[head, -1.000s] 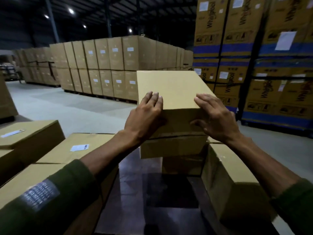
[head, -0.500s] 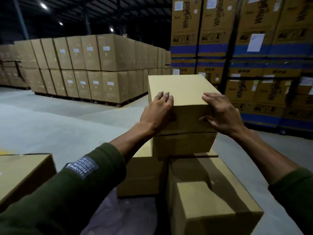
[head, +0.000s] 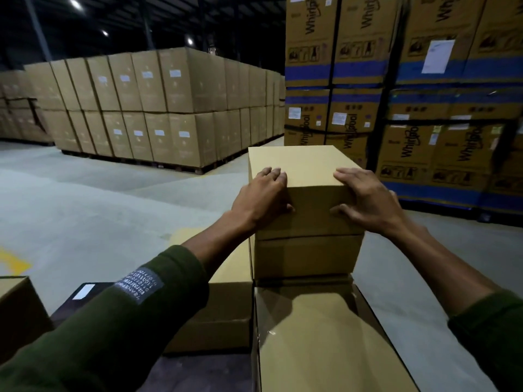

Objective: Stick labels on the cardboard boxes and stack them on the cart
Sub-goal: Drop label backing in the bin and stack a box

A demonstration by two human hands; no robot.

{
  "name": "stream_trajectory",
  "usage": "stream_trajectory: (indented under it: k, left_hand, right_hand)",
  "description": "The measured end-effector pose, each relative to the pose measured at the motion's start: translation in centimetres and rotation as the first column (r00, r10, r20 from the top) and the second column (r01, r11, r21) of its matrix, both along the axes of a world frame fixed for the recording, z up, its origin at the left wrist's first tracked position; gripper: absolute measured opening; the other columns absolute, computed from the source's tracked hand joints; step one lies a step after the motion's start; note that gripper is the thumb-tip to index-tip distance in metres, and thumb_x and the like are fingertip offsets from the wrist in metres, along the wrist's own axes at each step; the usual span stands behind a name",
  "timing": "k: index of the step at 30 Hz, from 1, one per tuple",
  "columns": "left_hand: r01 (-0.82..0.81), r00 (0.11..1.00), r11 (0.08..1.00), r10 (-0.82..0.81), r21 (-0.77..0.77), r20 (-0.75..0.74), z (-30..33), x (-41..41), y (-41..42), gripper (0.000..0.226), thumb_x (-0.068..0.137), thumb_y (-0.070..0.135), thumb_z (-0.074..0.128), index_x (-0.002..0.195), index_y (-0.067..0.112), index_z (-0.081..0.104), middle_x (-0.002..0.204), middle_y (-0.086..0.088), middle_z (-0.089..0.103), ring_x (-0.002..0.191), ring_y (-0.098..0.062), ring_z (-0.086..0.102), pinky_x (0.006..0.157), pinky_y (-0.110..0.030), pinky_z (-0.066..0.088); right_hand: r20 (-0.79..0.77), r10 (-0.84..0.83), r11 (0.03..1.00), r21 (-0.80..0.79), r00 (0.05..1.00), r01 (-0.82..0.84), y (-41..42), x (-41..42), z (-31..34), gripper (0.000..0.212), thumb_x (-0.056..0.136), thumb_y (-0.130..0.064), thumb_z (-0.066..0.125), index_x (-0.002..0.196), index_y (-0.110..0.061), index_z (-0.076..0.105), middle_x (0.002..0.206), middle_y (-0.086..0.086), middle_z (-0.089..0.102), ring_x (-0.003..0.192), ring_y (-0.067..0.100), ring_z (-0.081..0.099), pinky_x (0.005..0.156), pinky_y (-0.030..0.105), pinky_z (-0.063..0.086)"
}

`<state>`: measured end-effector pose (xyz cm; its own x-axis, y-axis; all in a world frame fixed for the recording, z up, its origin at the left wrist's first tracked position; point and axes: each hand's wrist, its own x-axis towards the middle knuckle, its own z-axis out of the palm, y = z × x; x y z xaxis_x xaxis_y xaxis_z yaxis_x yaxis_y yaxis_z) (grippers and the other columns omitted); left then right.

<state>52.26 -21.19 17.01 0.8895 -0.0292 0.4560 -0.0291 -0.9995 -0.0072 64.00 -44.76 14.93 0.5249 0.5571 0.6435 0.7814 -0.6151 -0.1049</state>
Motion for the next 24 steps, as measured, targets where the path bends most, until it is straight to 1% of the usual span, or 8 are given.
stream_trajectory:
  k: [5, 10, 13, 16, 18, 20, 22, 24]
  left_hand:
    - [0.017, 1.000, 1.000, -0.017, -0.012, -0.006, -0.6, 1.0, -0.2, 0.075, 0.087, 0.044, 0.070, 0.145, 0.006, 0.041, 0.151, -0.015, 0.041, 0.144, -0.031, 0.030, 0.111, -0.046, 0.037]
    - [0.015, 1.000, 1.000, -0.016, -0.013, -0.027, -0.3, 1.5, 0.0, 0.073, 0.086, 0.046, 0.070, 0.141, 0.006, 0.044, 0.148, -0.015, 0.045, 0.140, -0.030, 0.035, 0.109, -0.044, 0.039]
    - [0.012, 0.999, 1.000, -0.012, -0.003, -0.053, -0.1, 1.8, 0.1, 0.077, 0.085, 0.047, 0.069, 0.144, 0.007, 0.040, 0.152, -0.014, 0.039, 0.143, -0.030, 0.029, 0.110, -0.046, 0.036]
    - [0.019, 0.998, 1.000, -0.018, 0.017, -0.066, 0.0, 2.0, 0.2, 0.081, 0.086, 0.049, 0.068, 0.147, 0.008, 0.036, 0.156, -0.014, 0.033, 0.146, -0.031, 0.023, 0.112, -0.048, 0.035]
    - [0.019, 0.998, 0.999, -0.017, 0.034, -0.067, 0.0, 2.1, 0.3, 0.082, 0.085, 0.051, 0.068, 0.147, 0.009, 0.036, 0.156, -0.013, 0.033, 0.147, -0.031, 0.023, 0.111, -0.049, 0.038]
    - [0.002, 0.998, 0.998, 0.002, 0.064, -0.069, 0.0, 2.2, 0.3, 0.084, 0.086, 0.055, 0.065, 0.149, 0.010, 0.033, 0.158, -0.012, 0.030, 0.147, -0.030, 0.021, 0.108, -0.052, 0.042]
    - [-0.028, 0.997, 0.995, 0.035, 0.100, -0.066, 0.0, 2.2, 0.2, 0.086, 0.088, 0.060, 0.059, 0.152, 0.013, 0.026, 0.161, -0.011, 0.022, 0.149, -0.030, 0.015, 0.108, -0.055, 0.041]
    - [-0.058, 0.997, 0.990, 0.062, 0.132, -0.033, -0.1, 2.0, 0.1, 0.088, 0.089, 0.066, 0.050, 0.154, 0.014, 0.020, 0.164, -0.010, 0.015, 0.151, -0.030, 0.010, 0.112, -0.060, 0.033]
  right_hand:
    - [-0.046, -0.009, 1.000, -0.006, 0.999, 0.009, 0.0, 0.2, -0.6, 0.080, 0.078, -0.036, 0.081, 0.147, -0.017, 0.044, 0.151, 0.004, 0.045, 0.142, 0.025, 0.034, 0.106, 0.055, 0.038]
    - [-0.098, -0.005, 1.000, -0.015, 0.995, 0.003, 0.3, 0.4, -0.1, 0.081, 0.079, -0.038, 0.080, 0.148, -0.019, 0.042, 0.153, 0.003, 0.042, 0.143, 0.023, 0.030, 0.104, 0.057, 0.038]
    - [-0.124, -0.006, 0.999, -0.033, 0.992, 0.002, 0.4, 0.9, 0.1, 0.083, 0.079, -0.039, 0.080, 0.149, -0.020, 0.040, 0.154, 0.002, 0.040, 0.143, 0.021, 0.028, 0.105, 0.056, 0.037]
    - [-0.133, -0.007, 0.999, -0.032, 0.991, 0.002, 0.4, 1.4, -0.2, 0.085, 0.078, -0.041, 0.079, 0.149, -0.022, 0.038, 0.154, 0.002, 0.039, 0.144, 0.021, 0.028, 0.104, 0.059, 0.038]
    - [-0.138, -0.005, 0.999, -0.038, 0.990, 0.000, 0.3, 1.8, -0.4, 0.086, 0.077, -0.043, 0.079, 0.149, -0.022, 0.037, 0.154, 0.002, 0.039, 0.144, 0.022, 0.028, 0.106, 0.061, 0.039]
    - [-0.157, 0.006, 0.998, -0.058, 0.988, -0.015, 0.1, 2.1, -0.2, 0.088, 0.077, -0.045, 0.079, 0.150, -0.022, 0.036, 0.155, 0.003, 0.038, 0.144, 0.023, 0.027, 0.109, 0.062, 0.037]
    - [-0.184, 0.007, 0.995, -0.092, 0.983, -0.024, 0.1, 2.1, 0.0, 0.090, 0.077, -0.054, 0.075, 0.151, -0.023, 0.034, 0.156, 0.004, 0.035, 0.145, 0.024, 0.024, 0.112, 0.062, 0.032]
    - [-0.154, -0.035, 0.993, -0.113, 0.988, 0.018, 0.3, 1.9, 0.2, 0.091, 0.079, -0.072, 0.060, 0.152, -0.026, 0.030, 0.158, 0.004, 0.032, 0.145, 0.025, 0.023, 0.112, 0.066, 0.028]
